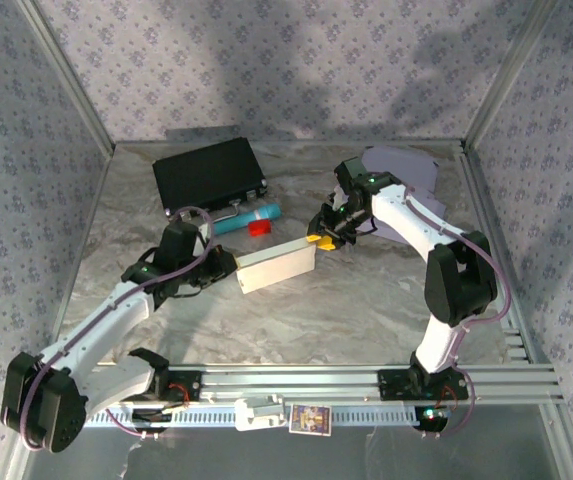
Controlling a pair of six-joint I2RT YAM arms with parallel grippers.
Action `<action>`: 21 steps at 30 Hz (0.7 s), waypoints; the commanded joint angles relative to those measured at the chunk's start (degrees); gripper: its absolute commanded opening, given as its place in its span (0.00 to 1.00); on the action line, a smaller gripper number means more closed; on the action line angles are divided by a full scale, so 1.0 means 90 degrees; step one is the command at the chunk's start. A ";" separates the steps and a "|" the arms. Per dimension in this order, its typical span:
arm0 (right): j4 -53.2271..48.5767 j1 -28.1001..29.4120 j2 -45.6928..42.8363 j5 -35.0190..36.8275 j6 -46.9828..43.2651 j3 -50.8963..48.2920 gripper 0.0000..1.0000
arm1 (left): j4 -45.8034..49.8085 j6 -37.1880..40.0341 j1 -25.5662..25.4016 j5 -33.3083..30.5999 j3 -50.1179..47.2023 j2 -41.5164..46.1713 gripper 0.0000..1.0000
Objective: Fold the paper box
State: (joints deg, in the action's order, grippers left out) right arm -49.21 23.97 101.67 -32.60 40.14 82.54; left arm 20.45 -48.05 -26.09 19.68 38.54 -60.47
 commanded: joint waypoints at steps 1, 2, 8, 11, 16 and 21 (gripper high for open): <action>-0.0221 -0.0080 0.0208 0.0495 0.0138 -0.0074 0.35 | 0.2005 0.0246 0.0057 -0.0752 -0.0420 -0.0448 0.09; -0.0183 -0.0080 0.0156 0.0478 0.0175 -0.0080 0.36 | 0.2006 0.0266 0.0057 -0.0742 -0.0423 -0.0466 0.07; 0.0201 -0.0023 -0.0576 0.0780 0.1173 -0.0203 0.45 | 0.1832 0.0249 -0.0062 -0.0671 -0.0295 -0.0421 0.05; 0.0621 0.0154 -0.1002 0.1081 0.2194 -0.0438 0.56 | 0.1813 0.0167 -0.0107 -0.0658 -0.0168 -0.0329 0.13; 0.1313 0.0510 -0.1354 0.1274 0.3845 -0.0902 0.70 | 0.1870 -0.0064 -0.0139 -0.0592 0.0057 -0.0133 0.27; 0.1347 0.0736 -0.1234 0.1162 0.4646 -0.0998 0.78 | 0.1782 -0.0350 -0.0143 -0.0408 0.0110 0.0016 0.38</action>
State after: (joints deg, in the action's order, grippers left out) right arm -38.30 30.00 90.11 -23.27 73.43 74.59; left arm 26.96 -49.74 -27.11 18.20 40.84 -59.86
